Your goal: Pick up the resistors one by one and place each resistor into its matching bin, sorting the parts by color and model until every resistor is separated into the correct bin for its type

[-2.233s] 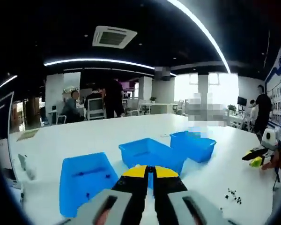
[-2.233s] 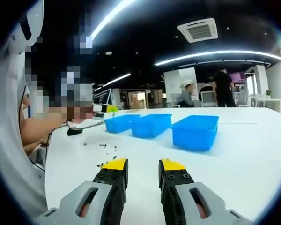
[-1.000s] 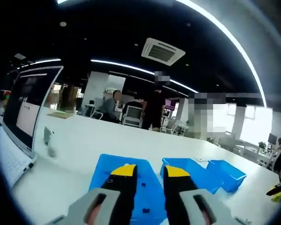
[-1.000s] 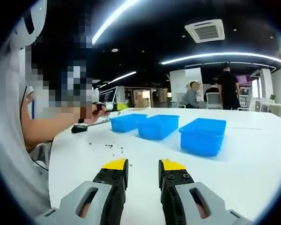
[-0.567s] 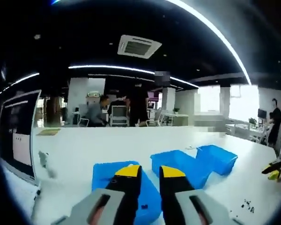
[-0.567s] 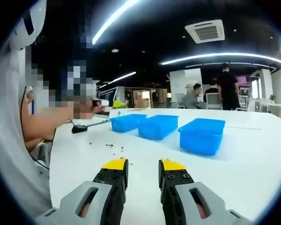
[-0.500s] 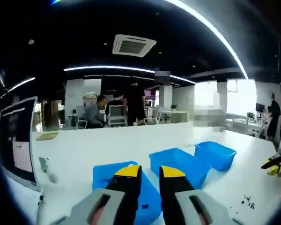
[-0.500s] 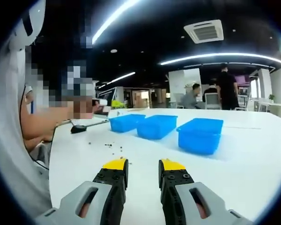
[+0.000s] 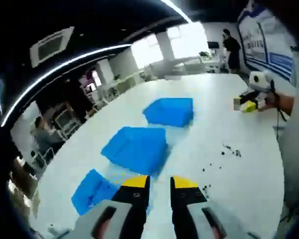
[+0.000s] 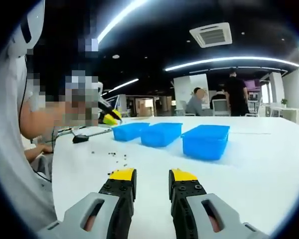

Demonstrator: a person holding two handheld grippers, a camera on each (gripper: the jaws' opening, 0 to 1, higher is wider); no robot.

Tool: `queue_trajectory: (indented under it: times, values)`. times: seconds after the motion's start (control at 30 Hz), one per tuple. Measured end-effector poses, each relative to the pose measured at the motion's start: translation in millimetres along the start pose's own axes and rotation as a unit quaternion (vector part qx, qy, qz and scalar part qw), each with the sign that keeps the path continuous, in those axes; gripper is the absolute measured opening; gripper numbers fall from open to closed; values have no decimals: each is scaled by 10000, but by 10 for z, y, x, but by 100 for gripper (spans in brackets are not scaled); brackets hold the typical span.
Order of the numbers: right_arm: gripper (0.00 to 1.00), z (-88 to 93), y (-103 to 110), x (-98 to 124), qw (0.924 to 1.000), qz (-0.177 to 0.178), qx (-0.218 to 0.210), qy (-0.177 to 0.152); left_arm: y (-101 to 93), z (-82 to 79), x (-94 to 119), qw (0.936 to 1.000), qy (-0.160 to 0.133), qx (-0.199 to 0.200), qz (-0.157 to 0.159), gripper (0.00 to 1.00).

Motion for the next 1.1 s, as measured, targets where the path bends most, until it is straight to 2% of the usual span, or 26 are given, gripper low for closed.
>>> queue_trajectory:
  times: [0.1, 0.17, 0.27, 0.33, 0.4, 0.47, 0.5, 0.57, 0.63, 0.7, 0.8, 0.87, 0.93, 1.1]
  values:
    - [28, 5, 22, 1, 10000, -38, 7, -7, -245, 147, -74, 9970, 642, -9, 428, 19]
    - [28, 4, 28, 0, 10000, -53, 0, -17, -378, 224, -92, 9933, 919, -106, 692, 19]
    - [28, 12, 34, -7, 10000, -62, -20, -17, -569, 386, -95, 9827, 1415, -494, 1084, 19]
    - [28, 18, 40, -8, 10000, -76, -21, -9, -670, 513, -81, 9760, 1760, -336, 1240, 18]
    - [28, 28, 43, -9, 10000, -94, -16, 2, -729, 634, -72, 9706, 2076, 76, 1218, 17]
    - [28, 34, 40, -9, 10000, -90, -19, 4, -723, 642, -89, 9739, 1961, 259, 1116, 17]
    - [28, 36, 33, -9, 10000, -78, -41, 0, -695, 625, -97, 9774, 1803, 479, 991, 17]
    - [28, 44, 23, -12, 10000, -61, -65, 4, -677, 616, -100, 9776, 1640, 1006, 853, 17]
    - [28, 50, 25, -18, 10000, -69, -71, 15, -656, 636, -97, 9724, 1559, 1597, 676, 16]
    - [28, 44, 33, -22, 9999, -93, -61, 7, -630, 679, -98, 9676, 1562, 1916, 509, 16]
    - [28, 31, 30, -23, 9999, -102, -54, -14, -601, 697, -111, 9599, 1278, 2470, 348, 14]
    - [28, 14, 25, -18, 9999, -107, -37, -60, -605, 719, -97, 9572, 1150, 2645, 245, 14]
    - [28, -1, 24, -17, 9998, -140, -18, -117, -634, 753, -91, 9579, 1138, 2626, 241, 14]
    - [28, -74, 186, 15, 9972, -581, 327, -331, -755, 817, -156, 9544, 1258, 2684, 348, 14]
Point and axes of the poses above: the point that each gripper's makers call its tool centre point, and the gripper's own axes: x roughly backward along the fingers, y roughly to its left, z roughly out of its underside, the point moved 2 cm from there along x, roughly backward along the fingers, and after that the axes turned 11 degrees about z, right-handed, at the moved point
